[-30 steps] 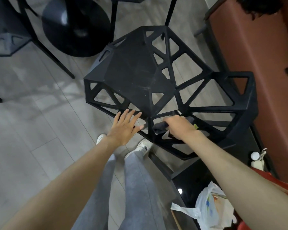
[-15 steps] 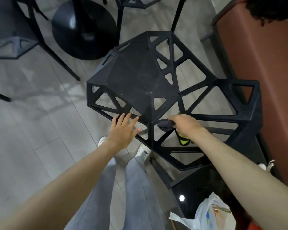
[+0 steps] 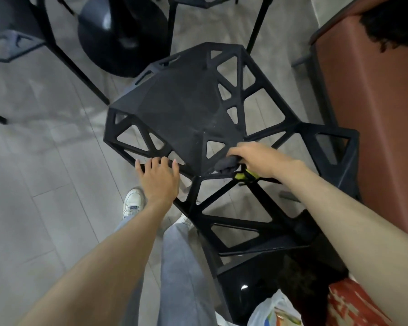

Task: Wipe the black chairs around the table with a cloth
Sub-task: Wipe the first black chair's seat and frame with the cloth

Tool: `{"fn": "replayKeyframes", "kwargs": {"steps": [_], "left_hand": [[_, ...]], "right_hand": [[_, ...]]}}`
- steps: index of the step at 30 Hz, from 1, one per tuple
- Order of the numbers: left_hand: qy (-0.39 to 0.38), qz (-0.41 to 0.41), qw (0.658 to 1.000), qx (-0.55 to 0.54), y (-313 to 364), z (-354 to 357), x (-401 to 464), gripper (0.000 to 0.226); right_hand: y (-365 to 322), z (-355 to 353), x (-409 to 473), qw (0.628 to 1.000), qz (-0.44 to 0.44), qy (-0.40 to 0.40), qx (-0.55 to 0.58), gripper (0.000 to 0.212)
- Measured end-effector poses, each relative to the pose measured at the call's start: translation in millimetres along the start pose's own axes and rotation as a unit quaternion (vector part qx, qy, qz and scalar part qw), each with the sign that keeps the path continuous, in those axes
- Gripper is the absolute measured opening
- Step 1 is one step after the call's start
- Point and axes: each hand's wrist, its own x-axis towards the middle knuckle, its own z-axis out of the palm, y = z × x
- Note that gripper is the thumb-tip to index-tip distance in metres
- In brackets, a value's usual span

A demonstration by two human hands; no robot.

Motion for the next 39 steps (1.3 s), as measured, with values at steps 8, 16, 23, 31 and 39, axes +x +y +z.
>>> {"fn": "replayKeyframes", "kwargs": {"steps": [8, 16, 23, 31, 39], "left_hand": [[0.025, -0.013, 1.0, -0.002, 0, 3, 1, 0.051], [0.027, -0.014, 1.0, -0.004, 1, -4, 1, 0.054], [0.024, -0.021, 0.999, -0.006, 4, -7, 0, 0.051], [0.033, -0.023, 0.999, -0.014, 4, -6, 0, 0.047], [0.038, -0.022, 0.999, -0.013, 5, -7, 1, 0.044]], "right_hand": [[-10, 36, -3, 0.998, -0.026, -0.063, -0.006, 0.027], [44, -24, -12, 0.957, 0.008, -0.072, -0.28, 0.035], [20, -5, -3, 0.971, 0.017, -0.103, -0.214, 0.034], [57, -38, -14, 0.938, 0.102, -0.007, -0.33, 0.035], [20, 0, 6, 0.948, 0.156, -0.047, -0.274, 0.041]]}}
